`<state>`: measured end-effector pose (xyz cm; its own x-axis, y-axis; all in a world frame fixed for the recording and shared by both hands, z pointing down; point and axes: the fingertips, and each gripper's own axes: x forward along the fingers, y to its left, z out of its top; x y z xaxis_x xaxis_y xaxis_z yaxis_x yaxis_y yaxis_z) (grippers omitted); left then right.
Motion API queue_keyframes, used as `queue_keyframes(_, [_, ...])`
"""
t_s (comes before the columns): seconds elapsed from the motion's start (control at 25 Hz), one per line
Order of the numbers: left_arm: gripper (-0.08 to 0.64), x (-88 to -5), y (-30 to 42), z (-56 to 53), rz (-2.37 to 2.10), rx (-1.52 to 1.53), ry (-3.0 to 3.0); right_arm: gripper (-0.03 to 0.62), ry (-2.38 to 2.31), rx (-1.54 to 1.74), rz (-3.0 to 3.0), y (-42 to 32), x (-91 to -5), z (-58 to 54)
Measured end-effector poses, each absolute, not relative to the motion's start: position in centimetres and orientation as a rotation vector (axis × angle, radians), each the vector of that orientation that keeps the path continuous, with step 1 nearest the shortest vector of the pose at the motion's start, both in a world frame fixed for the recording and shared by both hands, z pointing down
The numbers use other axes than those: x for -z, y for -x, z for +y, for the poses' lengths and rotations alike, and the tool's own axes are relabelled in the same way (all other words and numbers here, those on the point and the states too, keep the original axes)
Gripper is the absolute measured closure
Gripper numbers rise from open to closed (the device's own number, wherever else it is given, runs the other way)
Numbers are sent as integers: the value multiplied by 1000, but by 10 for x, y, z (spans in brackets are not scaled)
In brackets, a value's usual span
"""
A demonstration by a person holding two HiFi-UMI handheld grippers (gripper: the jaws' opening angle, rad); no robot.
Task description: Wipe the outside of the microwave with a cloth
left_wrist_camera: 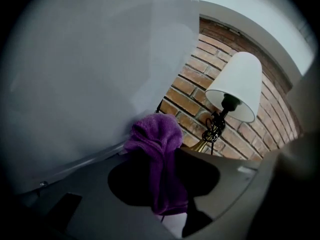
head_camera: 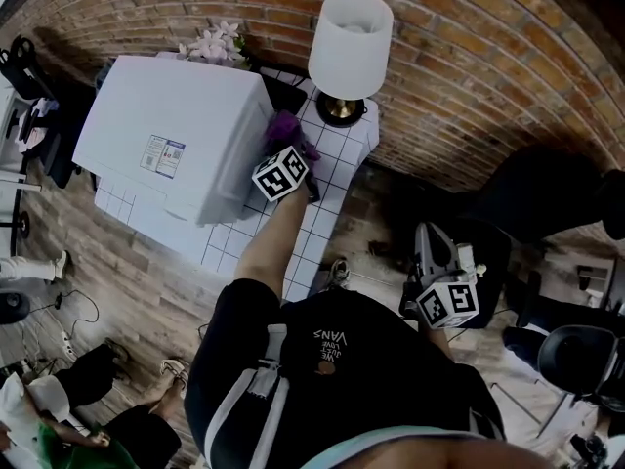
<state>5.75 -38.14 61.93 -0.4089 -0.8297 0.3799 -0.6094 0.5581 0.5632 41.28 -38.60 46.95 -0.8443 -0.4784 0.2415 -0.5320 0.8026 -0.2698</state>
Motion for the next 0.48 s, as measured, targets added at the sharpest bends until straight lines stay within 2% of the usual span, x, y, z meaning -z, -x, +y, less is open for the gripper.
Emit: queue_keyframes(0.48, [419,-600,-82,-369,-2128,351,-1315,589,-686,-486,-2869,-388,-462,-376])
